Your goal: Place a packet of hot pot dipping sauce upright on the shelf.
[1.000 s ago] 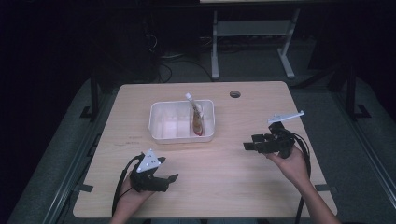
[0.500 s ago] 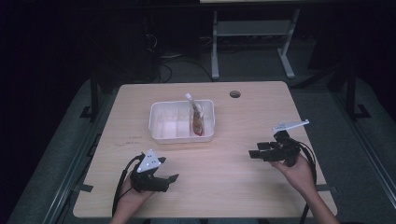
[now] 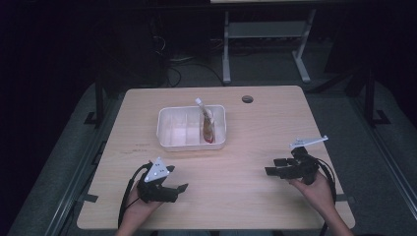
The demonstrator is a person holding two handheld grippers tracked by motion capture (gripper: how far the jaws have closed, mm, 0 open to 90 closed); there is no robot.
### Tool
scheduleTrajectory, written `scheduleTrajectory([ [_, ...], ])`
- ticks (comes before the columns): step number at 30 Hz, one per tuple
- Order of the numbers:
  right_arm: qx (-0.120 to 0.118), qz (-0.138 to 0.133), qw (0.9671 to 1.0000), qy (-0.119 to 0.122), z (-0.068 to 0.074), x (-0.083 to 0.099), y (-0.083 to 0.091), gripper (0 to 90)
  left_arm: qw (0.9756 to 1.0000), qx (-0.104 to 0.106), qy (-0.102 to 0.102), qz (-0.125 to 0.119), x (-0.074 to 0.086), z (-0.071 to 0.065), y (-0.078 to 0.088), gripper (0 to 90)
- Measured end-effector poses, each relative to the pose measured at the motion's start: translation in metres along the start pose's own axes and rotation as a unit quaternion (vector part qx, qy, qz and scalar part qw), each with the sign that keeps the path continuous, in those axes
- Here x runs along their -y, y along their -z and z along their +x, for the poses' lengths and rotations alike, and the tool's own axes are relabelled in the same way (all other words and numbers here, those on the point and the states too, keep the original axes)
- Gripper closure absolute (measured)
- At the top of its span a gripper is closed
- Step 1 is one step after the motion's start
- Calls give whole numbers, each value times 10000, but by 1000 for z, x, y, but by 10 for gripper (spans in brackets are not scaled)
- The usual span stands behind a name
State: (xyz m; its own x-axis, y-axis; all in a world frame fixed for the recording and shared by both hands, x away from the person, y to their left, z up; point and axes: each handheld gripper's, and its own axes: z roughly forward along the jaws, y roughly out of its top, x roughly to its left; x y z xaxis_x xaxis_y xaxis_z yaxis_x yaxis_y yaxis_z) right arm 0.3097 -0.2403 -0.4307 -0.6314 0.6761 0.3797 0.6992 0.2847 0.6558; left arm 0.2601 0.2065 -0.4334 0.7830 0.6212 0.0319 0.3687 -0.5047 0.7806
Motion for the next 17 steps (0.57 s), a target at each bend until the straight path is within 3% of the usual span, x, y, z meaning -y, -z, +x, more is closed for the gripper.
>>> scheduleTrajectory([
  [17,109,52,9999,76,11,37,-1,356,10000,45,-37,32,-1,-3,-3,228],
])
